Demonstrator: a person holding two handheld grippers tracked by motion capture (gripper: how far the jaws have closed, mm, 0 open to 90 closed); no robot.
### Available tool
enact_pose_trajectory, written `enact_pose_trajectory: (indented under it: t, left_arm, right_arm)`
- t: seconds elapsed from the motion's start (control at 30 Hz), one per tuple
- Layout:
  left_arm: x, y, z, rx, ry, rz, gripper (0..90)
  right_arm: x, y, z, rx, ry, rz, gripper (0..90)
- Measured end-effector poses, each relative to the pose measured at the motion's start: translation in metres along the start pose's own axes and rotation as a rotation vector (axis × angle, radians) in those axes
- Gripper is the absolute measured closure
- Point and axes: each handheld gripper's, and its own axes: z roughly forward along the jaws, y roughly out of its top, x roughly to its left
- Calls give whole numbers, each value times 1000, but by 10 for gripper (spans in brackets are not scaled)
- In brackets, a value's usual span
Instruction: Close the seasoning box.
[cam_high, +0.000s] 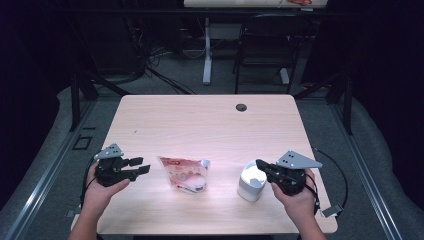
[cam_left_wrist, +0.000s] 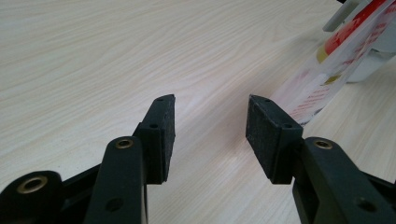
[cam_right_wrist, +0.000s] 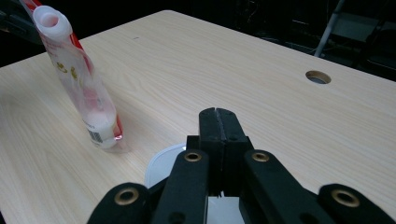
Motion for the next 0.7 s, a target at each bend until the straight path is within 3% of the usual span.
enact_pose_trajectory:
  t: [0.17,0.7]
  left_arm:
    - [0,0,1,3,4,2,527]
    - [1,-2,3,2,21,-7,514]
  right_arm:
    - [-1,-7,-3,-4,-30,4,900]
    - [-27,-29,-28,-28,-132,88,900]
